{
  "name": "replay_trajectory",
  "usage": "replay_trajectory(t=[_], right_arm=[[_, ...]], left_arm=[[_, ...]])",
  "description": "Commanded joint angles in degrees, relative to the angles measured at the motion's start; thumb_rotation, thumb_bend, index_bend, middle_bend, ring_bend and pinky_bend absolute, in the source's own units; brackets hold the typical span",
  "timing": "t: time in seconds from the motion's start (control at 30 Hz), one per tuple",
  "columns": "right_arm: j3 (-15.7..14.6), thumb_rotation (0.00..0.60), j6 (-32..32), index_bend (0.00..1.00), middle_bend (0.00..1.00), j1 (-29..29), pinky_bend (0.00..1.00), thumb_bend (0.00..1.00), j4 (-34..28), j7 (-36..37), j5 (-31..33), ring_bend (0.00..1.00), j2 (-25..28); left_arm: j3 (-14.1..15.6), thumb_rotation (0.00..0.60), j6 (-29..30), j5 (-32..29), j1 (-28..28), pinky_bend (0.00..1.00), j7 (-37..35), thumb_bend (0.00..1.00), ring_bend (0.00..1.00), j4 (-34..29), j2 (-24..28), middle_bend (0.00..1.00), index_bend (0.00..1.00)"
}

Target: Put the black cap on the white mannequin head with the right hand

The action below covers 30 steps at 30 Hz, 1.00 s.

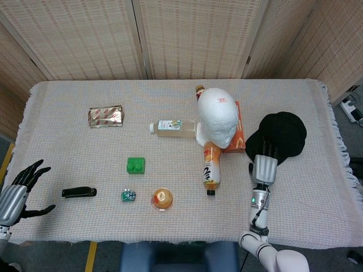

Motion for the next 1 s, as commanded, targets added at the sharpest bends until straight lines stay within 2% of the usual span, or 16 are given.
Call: replay_trajectory(t=[0.03, 0.67, 0.77, 1.0], right_arm=[[0.03, 0.600, -0.10, 0.39, 0.00, 0.24, 0.00, 0.28, 0.52, 0.00, 0.19, 0.00, -0.04], [-0.35, 0.600, -0.81, 0.38, 0.00, -2.82, 0.00, 0.32, 4.21, 0.42, 1.38, 0.00, 2.15], [-0.13, 0.600, -1.17, 0.39, 0.00, -3.19, 0.00, 0.35, 4.55, 0.73, 1.76, 0.00, 2.61], [0.36, 0.600, -1.93, 0.45, 0.00, -3.60, 0.00, 0.52, 4.48, 2.70, 2.45, 0.00, 3.49]], left_arm=[[-0.03, 0.600, -0.06, -0.11, -0.01, 0.14, -0.04, 0.17, 0.00, 0.00, 0.03, 0.05, 0.18], [-0.30, 0.600, 0.51, -0.31, 0.20, 0.14, -0.53, 0.17, 0.00, 0.27, -0.01, 0.05, 0.18], [-0.38, 0.600, 0.71, -0.36, 0.27, 0.13, -0.82, 0.17, 0.00, 0.31, 0.04, 0.05, 0.18], [-0.59, 0.600, 1.51, -0.31, 0.55, 0.14, -0.72, 0.17, 0.00, 0.35, -0.08, 0.05, 0.18]])
